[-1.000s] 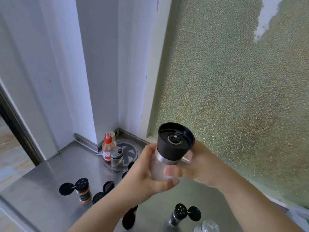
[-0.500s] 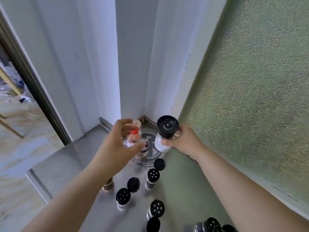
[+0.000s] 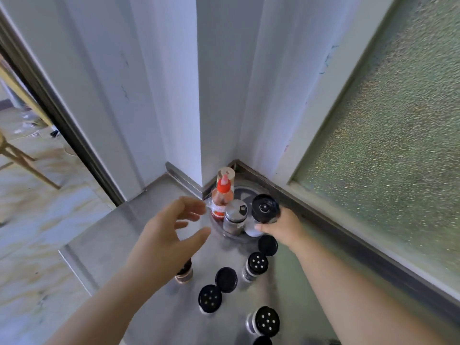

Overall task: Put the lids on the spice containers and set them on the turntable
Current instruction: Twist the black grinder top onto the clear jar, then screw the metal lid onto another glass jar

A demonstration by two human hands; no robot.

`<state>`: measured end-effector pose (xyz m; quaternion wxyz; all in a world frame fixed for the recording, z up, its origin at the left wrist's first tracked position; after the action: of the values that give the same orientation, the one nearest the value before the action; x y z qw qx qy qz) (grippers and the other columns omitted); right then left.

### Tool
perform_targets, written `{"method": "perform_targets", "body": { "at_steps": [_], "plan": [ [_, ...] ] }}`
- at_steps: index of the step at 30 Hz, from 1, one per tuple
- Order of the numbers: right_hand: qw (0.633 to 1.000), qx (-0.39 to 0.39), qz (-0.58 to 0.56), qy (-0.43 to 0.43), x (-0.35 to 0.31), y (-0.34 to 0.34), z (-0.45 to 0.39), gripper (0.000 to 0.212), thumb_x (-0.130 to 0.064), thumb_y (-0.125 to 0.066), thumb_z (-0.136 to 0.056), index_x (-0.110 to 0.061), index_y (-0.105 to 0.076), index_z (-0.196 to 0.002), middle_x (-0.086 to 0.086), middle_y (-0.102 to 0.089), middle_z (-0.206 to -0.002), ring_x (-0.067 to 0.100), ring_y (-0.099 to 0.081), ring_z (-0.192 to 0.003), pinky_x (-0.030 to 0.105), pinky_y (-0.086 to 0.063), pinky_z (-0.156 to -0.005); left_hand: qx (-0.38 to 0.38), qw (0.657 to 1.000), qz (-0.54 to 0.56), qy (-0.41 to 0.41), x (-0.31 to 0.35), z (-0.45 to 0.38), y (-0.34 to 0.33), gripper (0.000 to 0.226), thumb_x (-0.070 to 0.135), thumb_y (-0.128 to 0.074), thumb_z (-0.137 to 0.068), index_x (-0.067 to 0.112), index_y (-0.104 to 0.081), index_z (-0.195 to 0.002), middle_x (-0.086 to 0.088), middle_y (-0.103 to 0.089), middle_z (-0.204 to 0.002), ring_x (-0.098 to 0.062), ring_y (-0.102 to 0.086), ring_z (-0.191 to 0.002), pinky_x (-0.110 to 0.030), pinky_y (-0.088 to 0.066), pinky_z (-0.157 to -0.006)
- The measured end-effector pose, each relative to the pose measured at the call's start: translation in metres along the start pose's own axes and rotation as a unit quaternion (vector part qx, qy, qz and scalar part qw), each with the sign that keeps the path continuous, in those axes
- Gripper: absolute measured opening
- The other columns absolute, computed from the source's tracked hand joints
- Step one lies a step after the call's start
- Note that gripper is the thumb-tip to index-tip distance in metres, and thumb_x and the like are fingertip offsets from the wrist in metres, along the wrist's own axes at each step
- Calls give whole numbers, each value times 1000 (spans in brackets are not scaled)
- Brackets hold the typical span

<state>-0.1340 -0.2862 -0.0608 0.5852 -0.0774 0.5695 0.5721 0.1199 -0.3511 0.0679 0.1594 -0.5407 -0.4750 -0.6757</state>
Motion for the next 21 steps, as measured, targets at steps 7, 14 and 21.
{"method": "perform_targets", "body": {
  "at_steps": [7, 14, 21],
  "plan": [
    [998, 13, 56, 7, -2, 38, 25, 64, -14, -75, -74, -13, -48, -132, 5, -58, -128, 22, -55, -118, 31, -43, -97, -184, 982, -20, -23, 13, 24, -55, 27, 13, -67, -76, 38, -61, -85, 25, -64, -90, -3, -63, -81, -11, -48, -74],
    [992, 40, 113, 48, 20, 95, 130, 52, -28, -68, -82, -26, -48, -130, -10, -59, -118, 7, -57, -105, 29, -45, -94, -503, 848, -163, -38, 22, 111, -125, 28, 33, -64, -74, 38, -58, -100, 19, -65, -86, 2, -60, -86, -15, -45, -86],
    [991, 61, 115, 43, 69, 124, 205, 41, -24, -68, -83, -27, -55, -122, -15, -60, -109, 2, -58, -100, 25, -46, -93, -483, 782, -381, -98, -64, 157, -212, 60, 16, -58, -75, 23, -36, -130, 0, -36, -139, -25, -44, -121, -39, -46, -94]
  ]
}}
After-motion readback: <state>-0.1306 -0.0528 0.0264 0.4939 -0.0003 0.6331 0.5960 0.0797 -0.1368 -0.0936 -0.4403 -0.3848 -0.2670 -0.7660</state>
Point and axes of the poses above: each hand's wrist, its own z-axis away from the middle knuckle, its own y-axis out of the back of the hand, x = y × z, the point moved 5 cm from there along -z, towards the middle knuckle
